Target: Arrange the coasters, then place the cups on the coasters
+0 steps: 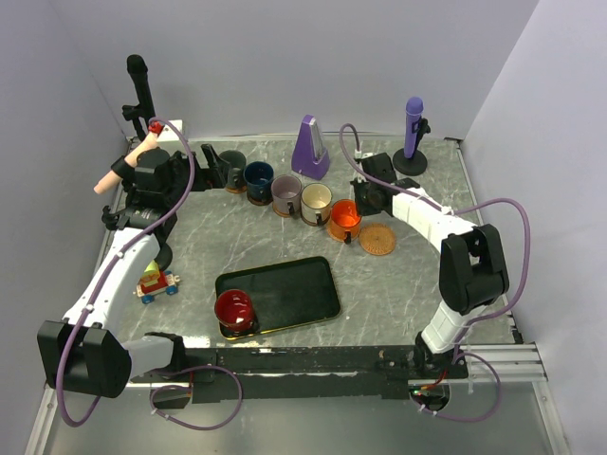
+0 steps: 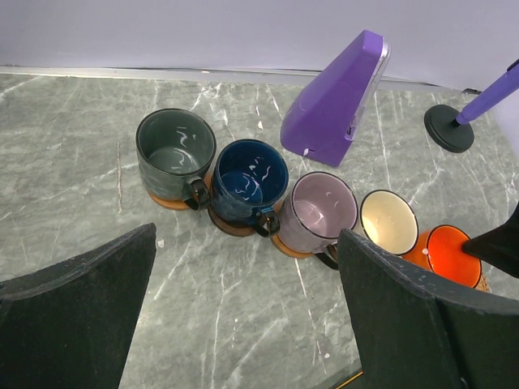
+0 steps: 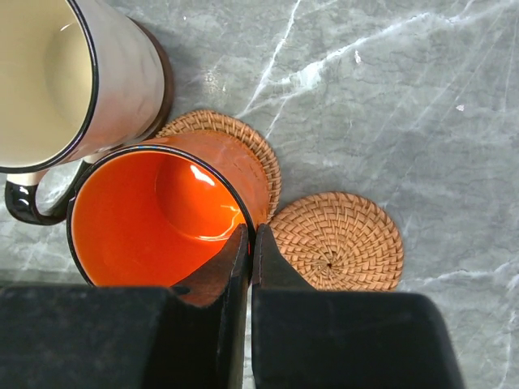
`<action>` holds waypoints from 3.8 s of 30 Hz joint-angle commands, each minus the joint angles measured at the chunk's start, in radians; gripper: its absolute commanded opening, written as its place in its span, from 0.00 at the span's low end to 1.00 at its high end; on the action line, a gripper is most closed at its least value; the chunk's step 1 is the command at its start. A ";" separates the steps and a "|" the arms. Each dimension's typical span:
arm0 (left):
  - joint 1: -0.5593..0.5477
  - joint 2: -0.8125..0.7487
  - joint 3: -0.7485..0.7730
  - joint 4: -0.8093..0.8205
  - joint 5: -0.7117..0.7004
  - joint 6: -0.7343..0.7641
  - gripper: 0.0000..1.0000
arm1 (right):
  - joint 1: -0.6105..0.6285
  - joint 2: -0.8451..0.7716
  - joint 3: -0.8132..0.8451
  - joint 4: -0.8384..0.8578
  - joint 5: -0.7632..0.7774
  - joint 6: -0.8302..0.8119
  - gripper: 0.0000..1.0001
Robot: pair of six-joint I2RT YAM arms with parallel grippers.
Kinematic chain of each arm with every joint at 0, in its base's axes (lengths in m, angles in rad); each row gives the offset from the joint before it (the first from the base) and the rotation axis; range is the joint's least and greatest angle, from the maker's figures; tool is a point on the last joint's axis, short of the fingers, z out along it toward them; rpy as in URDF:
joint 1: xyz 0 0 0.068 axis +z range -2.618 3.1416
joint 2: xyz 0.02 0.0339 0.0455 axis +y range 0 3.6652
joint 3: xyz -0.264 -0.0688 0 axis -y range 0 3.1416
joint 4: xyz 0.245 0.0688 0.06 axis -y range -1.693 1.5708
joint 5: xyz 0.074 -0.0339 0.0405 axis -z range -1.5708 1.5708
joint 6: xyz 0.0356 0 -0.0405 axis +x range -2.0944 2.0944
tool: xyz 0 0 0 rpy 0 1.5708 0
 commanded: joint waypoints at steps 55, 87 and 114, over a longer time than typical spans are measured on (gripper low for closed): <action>-0.003 -0.020 0.007 0.038 -0.009 0.014 0.97 | 0.000 -0.141 0.124 -0.010 -0.010 -0.011 0.63; 0.100 -0.025 -0.019 0.083 0.025 -0.055 0.97 | 0.808 0.032 0.165 0.085 -0.157 -0.233 0.65; 0.100 -0.020 -0.011 0.077 0.040 -0.056 0.97 | 0.864 0.205 0.210 0.111 -0.145 -0.235 0.48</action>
